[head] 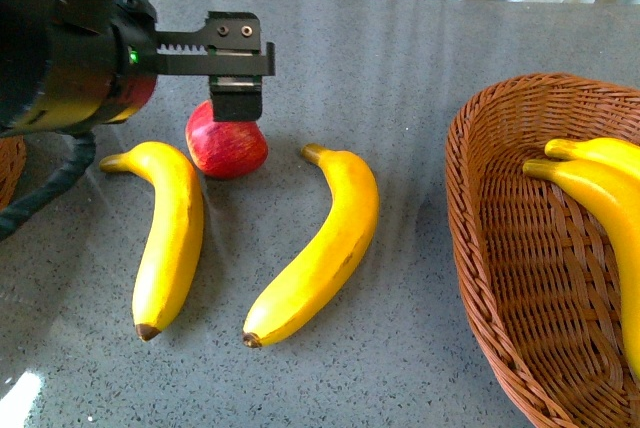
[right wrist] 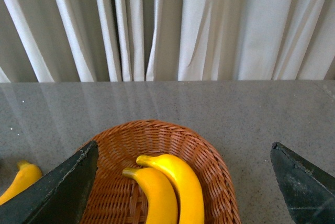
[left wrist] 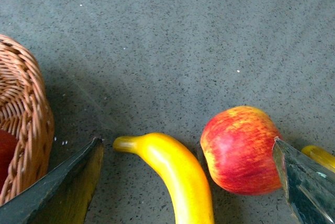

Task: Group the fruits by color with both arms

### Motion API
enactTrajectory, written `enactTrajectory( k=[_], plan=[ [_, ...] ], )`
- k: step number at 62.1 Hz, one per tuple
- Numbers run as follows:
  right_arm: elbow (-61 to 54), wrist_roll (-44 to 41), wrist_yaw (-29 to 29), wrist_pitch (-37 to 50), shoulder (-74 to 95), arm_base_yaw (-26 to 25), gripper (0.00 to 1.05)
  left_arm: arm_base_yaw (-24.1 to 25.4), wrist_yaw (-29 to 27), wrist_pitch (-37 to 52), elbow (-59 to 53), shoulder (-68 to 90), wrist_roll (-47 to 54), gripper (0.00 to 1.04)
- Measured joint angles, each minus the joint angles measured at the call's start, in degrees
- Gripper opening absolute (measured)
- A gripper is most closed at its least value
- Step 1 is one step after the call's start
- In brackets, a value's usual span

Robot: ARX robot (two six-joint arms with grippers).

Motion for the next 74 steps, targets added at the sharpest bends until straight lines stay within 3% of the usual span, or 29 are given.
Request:
enactTrajectory(
  k=[74],
  plan=[
    [0.00,-0.02,0.00,0.00,0.00,0.00,0.96,-1.42,2.47,-2.93,12.09,16.44,-1.88,0.96]
  ],
)
